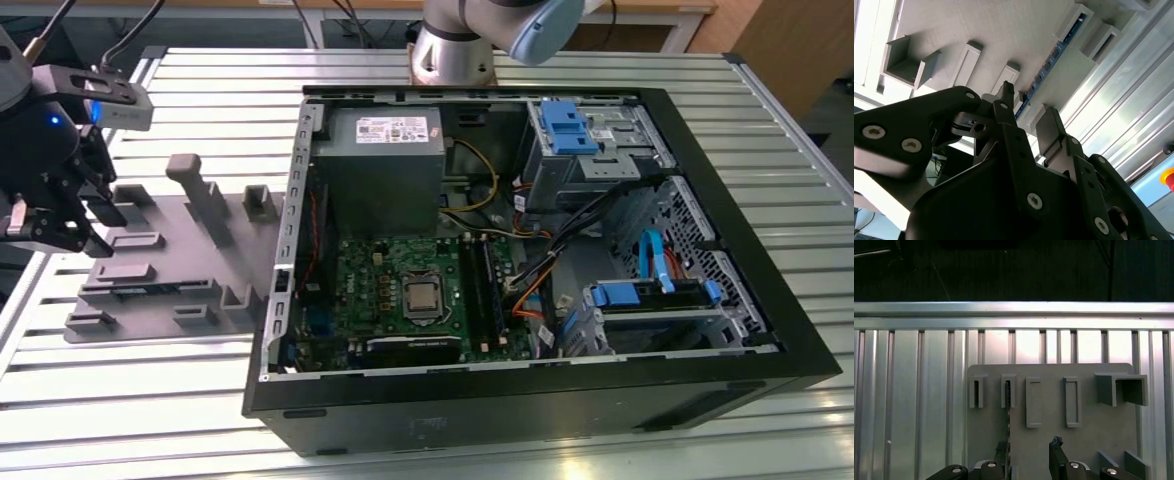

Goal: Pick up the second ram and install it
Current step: 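Pick up the second ram and move it above second insertion slot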

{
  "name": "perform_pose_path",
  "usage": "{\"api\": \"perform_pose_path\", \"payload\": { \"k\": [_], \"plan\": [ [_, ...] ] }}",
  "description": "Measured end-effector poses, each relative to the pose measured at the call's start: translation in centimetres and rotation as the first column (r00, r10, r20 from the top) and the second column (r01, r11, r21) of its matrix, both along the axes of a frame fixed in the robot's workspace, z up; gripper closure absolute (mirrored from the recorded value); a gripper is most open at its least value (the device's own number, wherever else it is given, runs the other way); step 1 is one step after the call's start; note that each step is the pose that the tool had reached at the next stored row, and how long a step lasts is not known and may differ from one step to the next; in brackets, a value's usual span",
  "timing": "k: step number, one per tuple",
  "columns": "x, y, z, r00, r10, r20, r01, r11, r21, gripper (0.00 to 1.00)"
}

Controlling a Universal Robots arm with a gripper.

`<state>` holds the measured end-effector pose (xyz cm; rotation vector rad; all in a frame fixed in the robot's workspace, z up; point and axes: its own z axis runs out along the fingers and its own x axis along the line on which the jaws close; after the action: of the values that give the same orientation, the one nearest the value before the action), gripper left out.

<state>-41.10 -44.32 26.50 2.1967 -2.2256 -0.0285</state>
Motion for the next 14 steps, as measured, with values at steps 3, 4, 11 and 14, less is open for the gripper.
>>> {"api": "perform_pose_path", "payload": {
  "k": [3,4,11,14],
  "plan": [
    [0.0,0.0,-0.01,1.0,0.0,0.0001,0.0,1.0,0.0,0.55],
    [0.0,-0.02,-0.04,1.0,0.0,0.0003,0.0,1.0,0.0002,0.55],
    [0.0,-0.34,-0.35,1.0,0.0,0.0002,0.0,1.0,0.0001,0.55],
    [0.0,-0.37,-0.59,1.0,0.0,0.0002,0.0,1.0,0.0001,0.55]
  ]
}}
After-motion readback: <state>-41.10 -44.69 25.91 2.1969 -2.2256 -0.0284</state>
